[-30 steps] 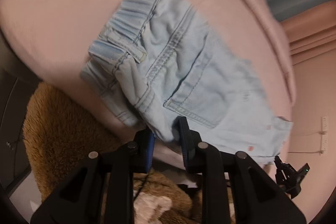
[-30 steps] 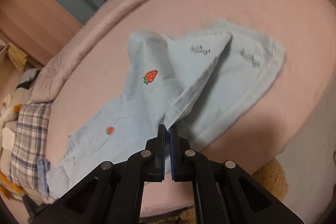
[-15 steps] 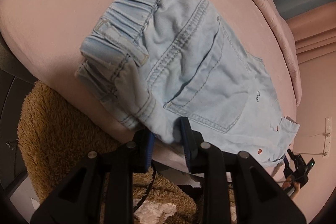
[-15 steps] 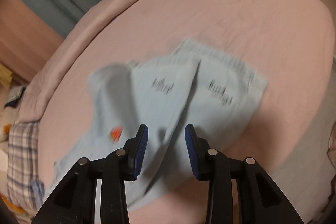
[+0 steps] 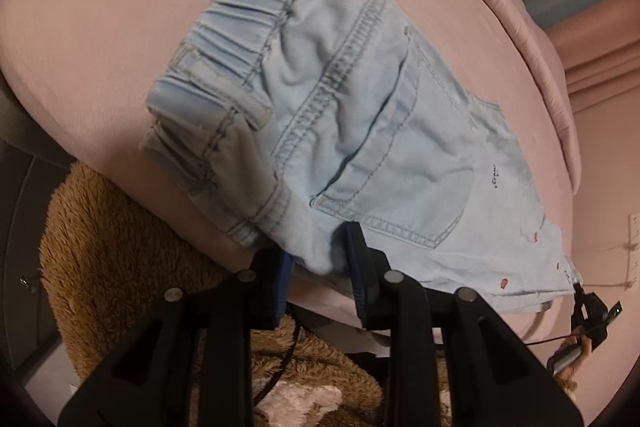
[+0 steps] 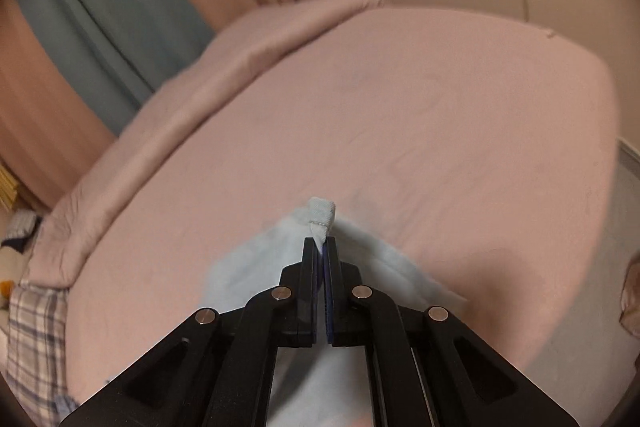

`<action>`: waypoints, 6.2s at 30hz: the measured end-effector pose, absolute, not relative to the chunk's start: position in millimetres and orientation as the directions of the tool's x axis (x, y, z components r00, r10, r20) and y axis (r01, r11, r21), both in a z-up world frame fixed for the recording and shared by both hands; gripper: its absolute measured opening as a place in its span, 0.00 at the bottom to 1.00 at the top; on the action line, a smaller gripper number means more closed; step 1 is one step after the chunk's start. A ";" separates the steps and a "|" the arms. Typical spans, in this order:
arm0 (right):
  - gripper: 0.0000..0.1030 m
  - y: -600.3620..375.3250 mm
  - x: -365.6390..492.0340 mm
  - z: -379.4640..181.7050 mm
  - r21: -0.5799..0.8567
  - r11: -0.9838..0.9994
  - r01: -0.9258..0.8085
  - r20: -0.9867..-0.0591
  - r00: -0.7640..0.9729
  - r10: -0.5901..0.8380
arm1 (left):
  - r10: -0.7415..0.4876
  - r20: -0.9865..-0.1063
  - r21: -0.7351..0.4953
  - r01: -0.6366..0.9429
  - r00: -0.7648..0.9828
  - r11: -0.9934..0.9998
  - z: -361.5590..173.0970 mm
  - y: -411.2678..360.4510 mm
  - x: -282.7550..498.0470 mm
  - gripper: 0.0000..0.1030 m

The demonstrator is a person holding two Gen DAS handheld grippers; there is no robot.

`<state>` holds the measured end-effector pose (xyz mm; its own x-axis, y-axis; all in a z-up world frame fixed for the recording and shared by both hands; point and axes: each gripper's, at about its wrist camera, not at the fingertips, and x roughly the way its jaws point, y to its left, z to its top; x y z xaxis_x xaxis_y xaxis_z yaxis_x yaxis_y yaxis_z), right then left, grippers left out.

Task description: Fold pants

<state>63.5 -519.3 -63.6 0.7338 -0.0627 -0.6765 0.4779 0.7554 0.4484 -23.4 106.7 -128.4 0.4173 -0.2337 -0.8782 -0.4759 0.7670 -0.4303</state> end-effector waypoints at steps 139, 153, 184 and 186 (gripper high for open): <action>0.46 -429.2 54.1 -75.2 0.297 0.881 0.369 -0.825 0.564 0.041 | -0.348 -0.792 -0.506 -0.222 0.501 0.833 -79.0 90.7 14.7 0.46; 0.25 -549.1 28.9 -120.5 0.427 0.660 0.618 -0.814 0.581 -0.018 | -0.336 -0.849 -0.467 -0.282 0.408 0.838 -127.6 85.4 9.8 0.28; 0.47 -545.3 65.9 -92.3 0.291 0.761 0.579 -0.802 0.582 -0.136 | -0.406 -0.827 -0.482 -0.118 0.390 0.868 -91.7 38.3 19.3 0.30; 0.47 -542.9 88.7 -90.0 0.306 0.790 0.531 -0.796 0.598 -0.094 | -0.399 -0.842 -0.465 -0.114 0.363 0.878 -99.4 28.7 21.3 0.30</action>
<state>88.7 -542.9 -90.0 0.5982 -0.0936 -0.7959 0.5307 0.7904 0.3059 21.3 28.7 -99.4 0.3632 -0.3989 -0.8420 -0.1138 0.8780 -0.4650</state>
